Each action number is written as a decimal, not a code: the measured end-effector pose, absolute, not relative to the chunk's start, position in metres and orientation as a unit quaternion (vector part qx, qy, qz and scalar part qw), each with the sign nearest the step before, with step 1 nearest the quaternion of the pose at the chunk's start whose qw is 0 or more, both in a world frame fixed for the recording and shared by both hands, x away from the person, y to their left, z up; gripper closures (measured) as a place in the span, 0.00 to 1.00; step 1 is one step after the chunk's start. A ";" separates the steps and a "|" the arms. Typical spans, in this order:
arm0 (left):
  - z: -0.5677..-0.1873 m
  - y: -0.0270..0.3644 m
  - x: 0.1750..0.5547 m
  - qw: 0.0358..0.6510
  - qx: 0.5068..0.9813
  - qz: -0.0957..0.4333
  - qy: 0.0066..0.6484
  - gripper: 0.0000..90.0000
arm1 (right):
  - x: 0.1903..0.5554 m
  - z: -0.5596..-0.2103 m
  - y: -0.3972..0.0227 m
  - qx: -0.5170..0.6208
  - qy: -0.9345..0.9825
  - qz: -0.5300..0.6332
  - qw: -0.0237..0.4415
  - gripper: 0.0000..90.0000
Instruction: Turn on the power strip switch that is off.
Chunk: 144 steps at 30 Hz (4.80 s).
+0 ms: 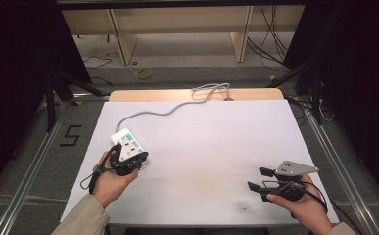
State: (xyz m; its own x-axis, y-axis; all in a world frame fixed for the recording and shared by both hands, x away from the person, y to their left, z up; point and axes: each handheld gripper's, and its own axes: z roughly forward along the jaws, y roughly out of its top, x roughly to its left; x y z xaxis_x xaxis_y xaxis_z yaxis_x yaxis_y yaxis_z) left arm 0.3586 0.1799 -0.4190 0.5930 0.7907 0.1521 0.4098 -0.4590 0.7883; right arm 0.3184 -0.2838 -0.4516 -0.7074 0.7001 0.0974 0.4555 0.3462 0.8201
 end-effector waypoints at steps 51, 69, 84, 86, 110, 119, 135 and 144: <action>-0.419 0.205 0.369 0.359 0.790 0.275 0.413 1.00 | 0.319 -0.452 -0.283 0.357 0.808 0.448 0.136 0.34; -0.419 0.215 0.373 0.357 0.783 0.273 0.430 1.00 | 0.319 -0.452 -0.283 0.357 0.808 0.448 0.136 0.34; -0.420 0.222 0.376 0.353 0.780 0.274 0.439 1.00 | 0.319 -0.452 -0.283 0.358 0.808 0.448 0.135 0.34; -0.420 0.223 0.376 0.354 0.778 0.275 0.440 1.00 | 0.319 -0.452 -0.283 0.357 0.809 0.447 0.135 0.34; -0.423 0.237 0.383 0.348 0.771 0.270 0.460 1.00 | 0.320 -0.452 -0.282 0.357 0.810 0.446 0.134 0.34; -0.426 0.242 0.387 0.346 0.766 0.269 0.470 1.00 | 0.320 -0.452 -0.282 0.357 0.810 0.446 0.135 0.34; -0.427 0.246 0.399 0.332 0.765 0.280 0.476 1.00 | 0.320 -0.452 -0.282 0.358 0.809 0.446 0.137 0.34; -0.430 0.254 0.406 0.327 0.759 0.280 0.488 1.00 | 0.322 -0.452 -0.283 0.360 0.808 0.447 0.136 0.34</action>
